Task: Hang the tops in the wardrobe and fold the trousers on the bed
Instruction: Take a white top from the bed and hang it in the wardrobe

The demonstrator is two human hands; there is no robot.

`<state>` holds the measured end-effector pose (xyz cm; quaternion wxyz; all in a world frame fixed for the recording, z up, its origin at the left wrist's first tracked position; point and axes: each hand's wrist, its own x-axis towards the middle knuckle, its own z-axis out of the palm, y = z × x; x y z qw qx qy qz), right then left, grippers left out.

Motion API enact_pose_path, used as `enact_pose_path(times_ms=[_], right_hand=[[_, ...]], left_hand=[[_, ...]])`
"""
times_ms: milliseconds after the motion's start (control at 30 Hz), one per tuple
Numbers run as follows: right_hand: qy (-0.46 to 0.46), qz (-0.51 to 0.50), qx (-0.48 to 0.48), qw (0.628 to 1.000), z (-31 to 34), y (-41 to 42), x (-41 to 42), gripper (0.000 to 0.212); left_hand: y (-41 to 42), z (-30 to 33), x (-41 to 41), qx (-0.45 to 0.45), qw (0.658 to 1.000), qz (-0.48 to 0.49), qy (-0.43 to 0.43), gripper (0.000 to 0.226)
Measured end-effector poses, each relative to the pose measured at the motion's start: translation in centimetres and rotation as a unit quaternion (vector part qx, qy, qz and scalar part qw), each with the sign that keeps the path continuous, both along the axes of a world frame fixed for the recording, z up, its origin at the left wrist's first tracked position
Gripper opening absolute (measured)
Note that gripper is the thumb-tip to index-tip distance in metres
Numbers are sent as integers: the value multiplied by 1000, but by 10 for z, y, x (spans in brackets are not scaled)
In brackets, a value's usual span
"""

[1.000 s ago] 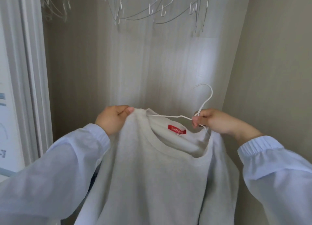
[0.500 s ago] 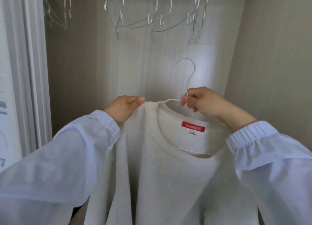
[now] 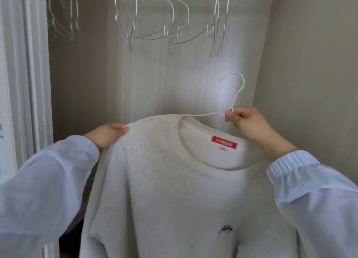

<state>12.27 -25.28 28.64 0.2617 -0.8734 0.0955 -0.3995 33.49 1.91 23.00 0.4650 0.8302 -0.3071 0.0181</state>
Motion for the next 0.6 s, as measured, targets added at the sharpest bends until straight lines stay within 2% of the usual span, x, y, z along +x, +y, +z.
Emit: enact_pose_path(times_ms=[67, 100, 133, 167, 233, 300, 367, 467, 533, 600], right_hand=[[13, 10, 1, 1000, 3, 12, 7, 32], [25, 13, 1, 1000, 5, 20, 11, 32], [37, 16, -3, 999, 9, 28, 15, 32], [44, 19, -7, 999, 12, 35, 18, 32], [42, 25, -1, 999, 19, 43, 18, 29], [64, 40, 8, 997, 30, 40, 5, 21], [133, 36, 10, 990, 40, 27, -18, 20], [270, -93, -54, 957, 42, 4, -59, 33], [269, -107, -38, 956, 36, -2, -75, 38], [203, -69, 55, 975, 33, 3, -86, 32]], left_hand=[[-9, -5, 3, 16, 988, 115, -103, 35], [-20, -6, -3, -11, 976, 121, -182, 43], [-32, -3, -16, -29, 964, 74, -252, 55], [-47, 0, -26, -11, 953, 14, -303, 65], [-72, 7, -43, 41, 930, -24, -364, 69], [-89, 16, -44, -3, 934, -9, -357, 57], [-101, 19, -36, -71, 937, -2, -341, 48], [-120, 25, -22, -141, 946, -29, -291, 43], [-136, 32, -19, -158, 952, -58, -257, 34], [-155, 40, -21, -155, 951, -81, -254, 34]])
